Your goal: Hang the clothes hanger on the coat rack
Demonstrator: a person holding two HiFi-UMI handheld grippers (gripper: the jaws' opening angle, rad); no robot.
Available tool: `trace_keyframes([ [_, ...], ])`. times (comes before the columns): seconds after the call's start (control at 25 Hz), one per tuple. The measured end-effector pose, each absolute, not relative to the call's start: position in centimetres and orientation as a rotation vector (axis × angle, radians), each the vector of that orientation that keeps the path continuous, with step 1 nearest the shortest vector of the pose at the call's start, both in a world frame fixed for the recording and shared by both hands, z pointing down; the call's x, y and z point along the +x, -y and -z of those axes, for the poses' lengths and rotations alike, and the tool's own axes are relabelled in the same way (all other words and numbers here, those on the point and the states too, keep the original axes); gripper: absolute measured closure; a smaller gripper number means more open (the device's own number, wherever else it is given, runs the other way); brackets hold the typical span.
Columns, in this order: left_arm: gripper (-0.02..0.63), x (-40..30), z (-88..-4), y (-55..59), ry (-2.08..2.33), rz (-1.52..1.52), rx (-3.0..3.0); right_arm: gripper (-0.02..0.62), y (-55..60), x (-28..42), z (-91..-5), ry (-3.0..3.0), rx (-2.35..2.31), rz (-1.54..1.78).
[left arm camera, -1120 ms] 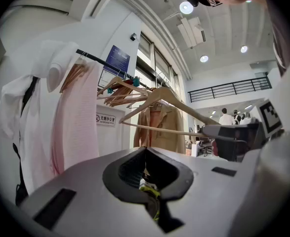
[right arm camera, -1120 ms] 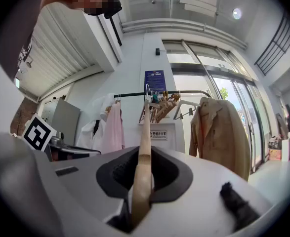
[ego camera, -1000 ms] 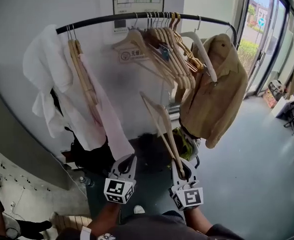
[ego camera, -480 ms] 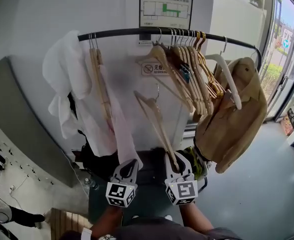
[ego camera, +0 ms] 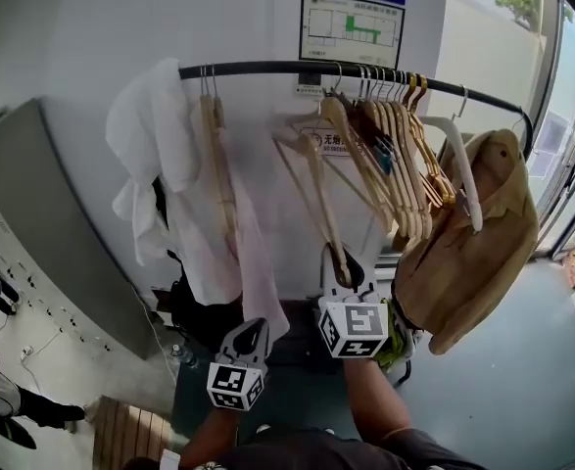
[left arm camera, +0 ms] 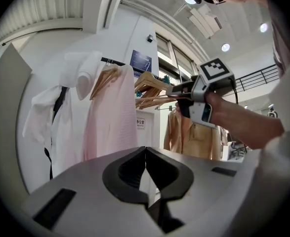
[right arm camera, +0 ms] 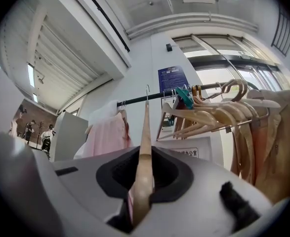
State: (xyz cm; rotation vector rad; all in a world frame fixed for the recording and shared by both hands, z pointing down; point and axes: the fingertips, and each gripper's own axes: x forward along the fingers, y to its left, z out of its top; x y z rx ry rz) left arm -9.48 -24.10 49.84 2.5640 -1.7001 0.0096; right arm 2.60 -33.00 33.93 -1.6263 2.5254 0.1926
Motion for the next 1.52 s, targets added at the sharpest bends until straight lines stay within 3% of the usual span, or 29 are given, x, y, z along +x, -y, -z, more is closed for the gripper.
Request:
trace_keyframes([
  [0.48, 0.597, -13.6, -49.6, 23.1, 1.828, 0.018, 2.479, 0.543, 39.5, -1.5, -27.3, -2.51, -1.623, -0.223],
  [1.52, 0.597, -14.8, -49.6, 22.6, 1.846, 0.009, 2.468, 0.543, 41.1, -2.7, -28.4, -2.515, -1.681, -0.249],
])
